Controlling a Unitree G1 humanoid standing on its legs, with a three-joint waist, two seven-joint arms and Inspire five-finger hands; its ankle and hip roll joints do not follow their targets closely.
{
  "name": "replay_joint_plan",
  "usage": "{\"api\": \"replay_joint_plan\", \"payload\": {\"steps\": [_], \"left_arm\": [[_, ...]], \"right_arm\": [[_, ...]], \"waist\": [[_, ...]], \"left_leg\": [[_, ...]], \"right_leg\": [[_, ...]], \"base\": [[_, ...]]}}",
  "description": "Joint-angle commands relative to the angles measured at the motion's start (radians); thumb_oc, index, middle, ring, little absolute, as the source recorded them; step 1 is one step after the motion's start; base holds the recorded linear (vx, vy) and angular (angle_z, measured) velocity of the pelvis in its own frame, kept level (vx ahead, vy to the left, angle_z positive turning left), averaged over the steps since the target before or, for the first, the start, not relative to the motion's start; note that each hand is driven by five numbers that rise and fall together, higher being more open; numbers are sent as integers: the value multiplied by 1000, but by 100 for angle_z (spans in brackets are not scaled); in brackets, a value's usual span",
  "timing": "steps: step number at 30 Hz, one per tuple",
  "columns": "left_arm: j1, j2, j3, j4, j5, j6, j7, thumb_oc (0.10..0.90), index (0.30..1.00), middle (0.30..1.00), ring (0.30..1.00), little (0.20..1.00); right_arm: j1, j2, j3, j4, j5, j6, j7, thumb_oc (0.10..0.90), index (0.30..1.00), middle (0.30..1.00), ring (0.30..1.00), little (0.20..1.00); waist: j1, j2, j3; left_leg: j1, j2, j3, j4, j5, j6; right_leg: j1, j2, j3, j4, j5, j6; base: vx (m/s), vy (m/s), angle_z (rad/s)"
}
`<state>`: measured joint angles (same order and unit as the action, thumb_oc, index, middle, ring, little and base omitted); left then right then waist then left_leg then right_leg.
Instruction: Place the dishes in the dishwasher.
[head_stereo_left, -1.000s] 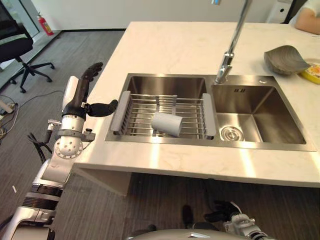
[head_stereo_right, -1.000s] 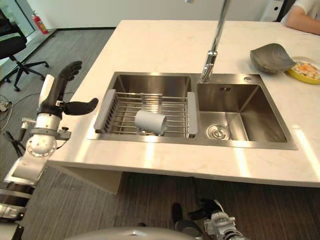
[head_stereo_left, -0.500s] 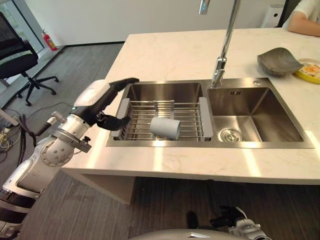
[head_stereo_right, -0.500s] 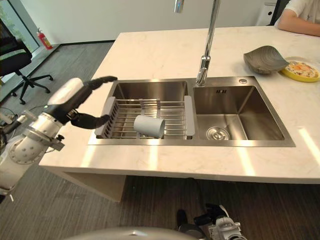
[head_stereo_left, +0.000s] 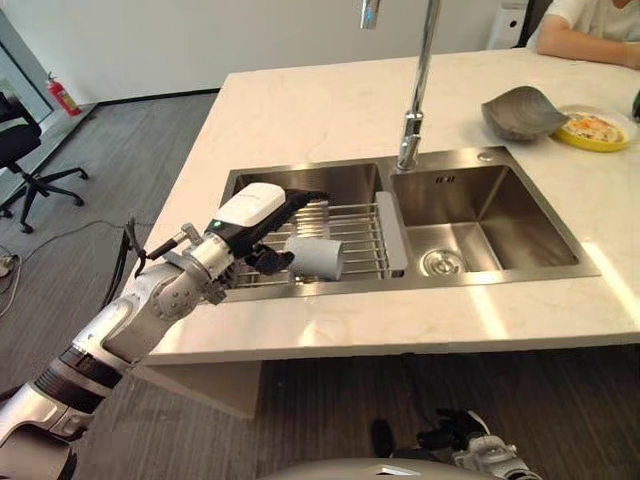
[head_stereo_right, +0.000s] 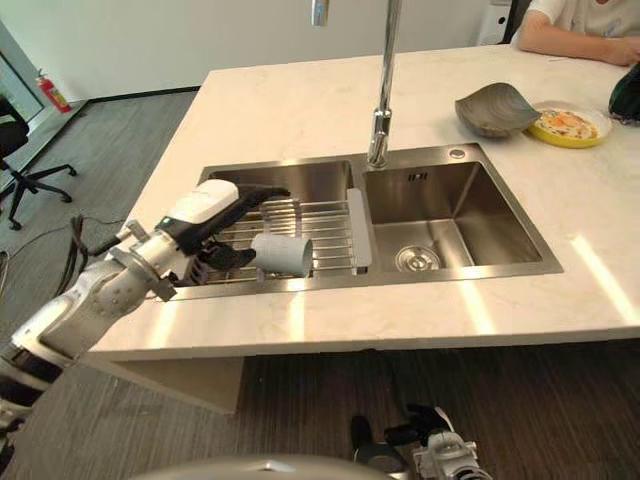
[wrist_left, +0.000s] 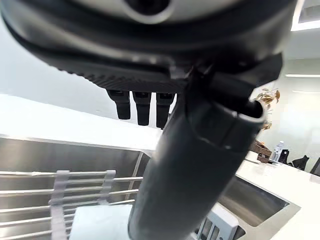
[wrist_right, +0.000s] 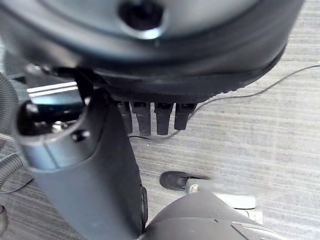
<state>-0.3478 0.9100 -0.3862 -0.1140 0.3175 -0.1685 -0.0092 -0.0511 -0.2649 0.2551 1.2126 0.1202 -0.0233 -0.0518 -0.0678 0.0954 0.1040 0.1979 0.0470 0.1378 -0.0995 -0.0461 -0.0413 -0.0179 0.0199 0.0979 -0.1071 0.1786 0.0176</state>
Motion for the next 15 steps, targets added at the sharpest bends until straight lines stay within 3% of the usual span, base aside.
{"api": "replay_joint_plan", "payload": {"steps": [1,7,15], "left_arm": [[-116,7,35,24,72,-1,100,800,900,900,900,900],[-204,-16,-60,120,80,9,68,800,900,900,900,900],[-241,-14,-115,197,85,34,18,800,900,900,900,900]], "right_arm": [[-21,25,20,34,-8,-12,-3,800,900,900,900,900],[-23,18,25,31,-10,-6,-3,800,900,900,900,900],[-6,12,16,33,-7,0,3,800,900,900,900,900]], "waist": [[-7,-28,-20],[-27,-20,-18],[-43,-11,-15]], "left_leg": [[-37,-18,11,12,-20,-19],[-29,-13,35,12,-23,-19],[-24,-12,50,12,-26,-19]], "right_leg": [[147,-52,19,20,-230,88],[145,-52,33,20,-225,90],[141,-47,47,20,-224,93]], "base": [[18,-17,-6],[7,-5,-19],[-1,-1,-2]]}}
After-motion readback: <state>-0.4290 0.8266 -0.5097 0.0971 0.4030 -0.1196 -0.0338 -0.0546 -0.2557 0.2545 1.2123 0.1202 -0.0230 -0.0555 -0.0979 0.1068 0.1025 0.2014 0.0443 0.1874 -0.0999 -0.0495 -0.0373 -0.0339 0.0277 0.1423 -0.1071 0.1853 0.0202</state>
